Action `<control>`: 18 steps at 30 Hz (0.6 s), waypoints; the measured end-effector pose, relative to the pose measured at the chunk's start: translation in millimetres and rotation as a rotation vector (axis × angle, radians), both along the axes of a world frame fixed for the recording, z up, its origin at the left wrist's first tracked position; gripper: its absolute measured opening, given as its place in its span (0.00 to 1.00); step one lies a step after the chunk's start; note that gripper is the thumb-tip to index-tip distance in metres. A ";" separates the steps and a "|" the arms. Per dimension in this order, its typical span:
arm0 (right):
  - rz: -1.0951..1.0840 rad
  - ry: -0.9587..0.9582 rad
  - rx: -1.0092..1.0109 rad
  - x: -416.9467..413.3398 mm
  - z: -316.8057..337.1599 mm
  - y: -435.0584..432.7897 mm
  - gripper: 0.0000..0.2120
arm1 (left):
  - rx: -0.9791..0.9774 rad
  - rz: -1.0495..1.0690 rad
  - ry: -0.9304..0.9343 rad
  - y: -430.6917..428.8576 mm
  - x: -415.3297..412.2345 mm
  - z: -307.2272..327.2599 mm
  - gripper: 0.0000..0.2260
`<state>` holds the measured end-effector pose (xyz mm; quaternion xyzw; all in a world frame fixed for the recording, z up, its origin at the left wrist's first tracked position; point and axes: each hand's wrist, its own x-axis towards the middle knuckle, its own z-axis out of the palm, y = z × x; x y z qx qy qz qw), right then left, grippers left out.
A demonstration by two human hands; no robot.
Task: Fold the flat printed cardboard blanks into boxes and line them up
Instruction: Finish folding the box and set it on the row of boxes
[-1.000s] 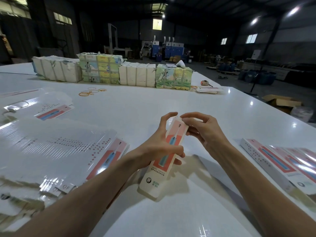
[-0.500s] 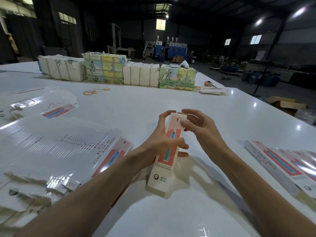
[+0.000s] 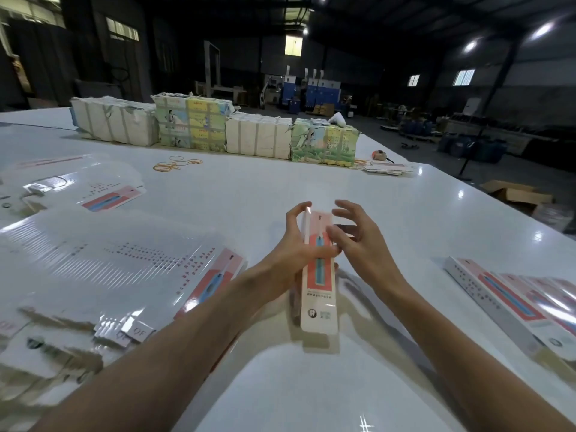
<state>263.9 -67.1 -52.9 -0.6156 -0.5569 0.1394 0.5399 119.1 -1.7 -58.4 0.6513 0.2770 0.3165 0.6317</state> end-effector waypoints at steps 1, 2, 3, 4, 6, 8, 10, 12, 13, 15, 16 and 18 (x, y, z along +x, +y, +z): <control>-0.014 -0.054 -0.014 -1.7 0.9 -0.1 0.19 | -0.050 0.013 -0.053 1.4 -0.1 1.7 0.39; -0.022 -0.107 -0.035 -2.8 2.1 -0.7 0.16 | -0.119 0.025 -0.138 2.5 -0.3 3.3 0.37; -0.020 -0.161 -0.075 -4.4 3.7 -1.9 0.12 | -0.185 0.034 -0.238 3.9 -0.6 4.2 0.36; -0.005 -0.219 -0.130 -7.0 5.3 -4.1 0.11 | -0.246 0.035 -0.337 5.2 -1.3 4.9 0.34; 0.042 -0.335 -0.224 -11.7 6.3 -9.1 0.18 | -0.355 -0.026 -0.493 6.6 -3.2 5.6 0.33; 0.030 -0.429 -0.252 -16.1 5.8 -12.8 0.27 | -0.436 -0.110 -0.564 5.8 -3.9 4.8 0.31; -0.016 -0.445 -0.236 -16.1 5.3 -18.0 0.27 | -0.392 -0.118 -0.470 3.9 -0.8 2.3 0.28; -0.096 -0.476 -0.242 -7.3 5.9 -29.3 0.25 | -0.259 -0.087 -0.249 0.6 4.3 -0.1 0.26; -0.147 -0.515 -0.267 1.3 6.2 -36.5 0.24 | -0.192 -0.074 -0.148 -0.9 6.1 -1.6 0.26; -0.256 -0.577 -0.325 24.6 6.0 -54.5 0.23 | -0.065 -0.069 -0.034 -1.2 7.7 -7.6 0.22; -0.309 -0.601 -0.358 39.0 4.6 -65.0 0.23 | -0.010 -0.077 -0.008 -0.9 7.2 -10.3 0.17; -0.415 -0.643 -0.433 66.7 -1.3 -87.7 0.22 | 0.076 -0.102 0.022 0.3 4.9 -14.3 0.10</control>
